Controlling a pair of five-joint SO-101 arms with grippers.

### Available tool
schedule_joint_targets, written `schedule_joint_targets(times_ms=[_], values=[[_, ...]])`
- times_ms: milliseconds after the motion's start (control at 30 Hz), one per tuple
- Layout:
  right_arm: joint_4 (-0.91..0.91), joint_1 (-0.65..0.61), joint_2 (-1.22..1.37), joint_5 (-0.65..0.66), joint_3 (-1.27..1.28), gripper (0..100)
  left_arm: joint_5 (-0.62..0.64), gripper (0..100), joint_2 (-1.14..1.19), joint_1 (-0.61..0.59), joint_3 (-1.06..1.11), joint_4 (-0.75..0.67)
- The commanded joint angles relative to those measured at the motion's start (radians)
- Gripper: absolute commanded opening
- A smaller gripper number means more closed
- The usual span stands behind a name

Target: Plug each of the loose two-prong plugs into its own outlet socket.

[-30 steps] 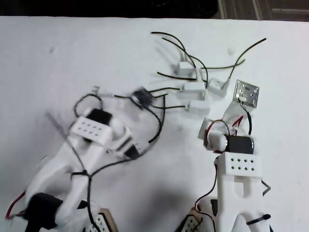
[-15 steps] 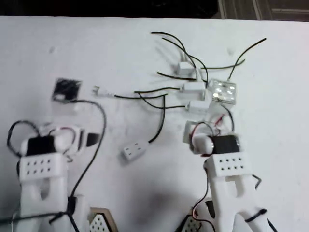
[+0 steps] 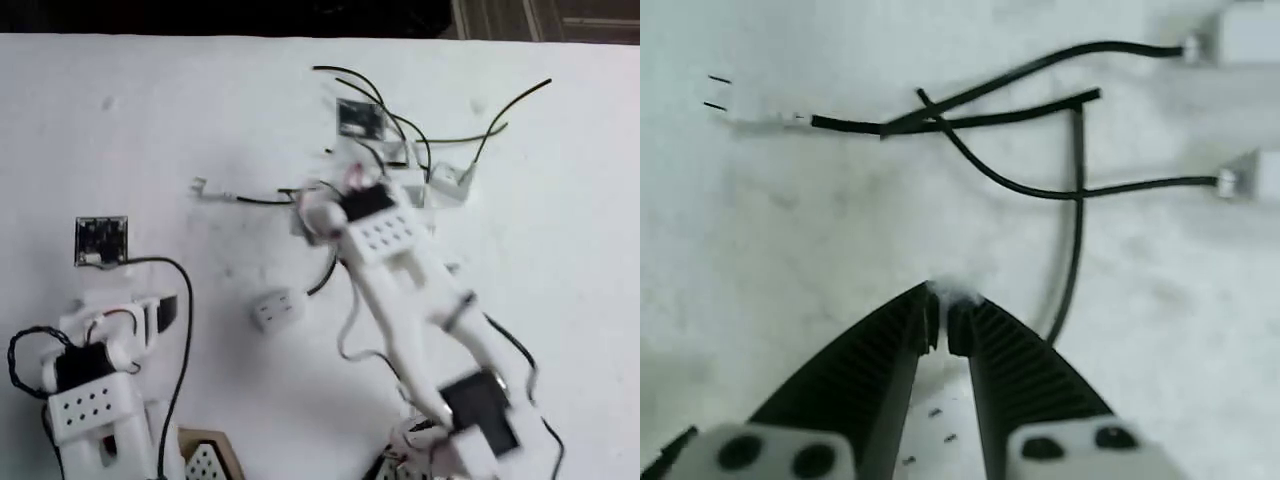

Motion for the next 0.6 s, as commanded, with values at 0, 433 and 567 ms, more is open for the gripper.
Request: schedule_joint_targets(times_ms=[0,433,567], values=[[0.005,-0.07,0.147,-0.031,-0.227,2.9,-0.015,32,-0.073,-0.008,0.025,-0.012],[0.008,-0.124,0.731,-0.164,-0.818,21.2,-0.017,32,-0.133,-0.008,0.055,-0.009],[0.008,-0.119,0.866,-0.218,-0.973,21.4,-0.017,32,-0.133,-0.008,0.055,-0.009]])
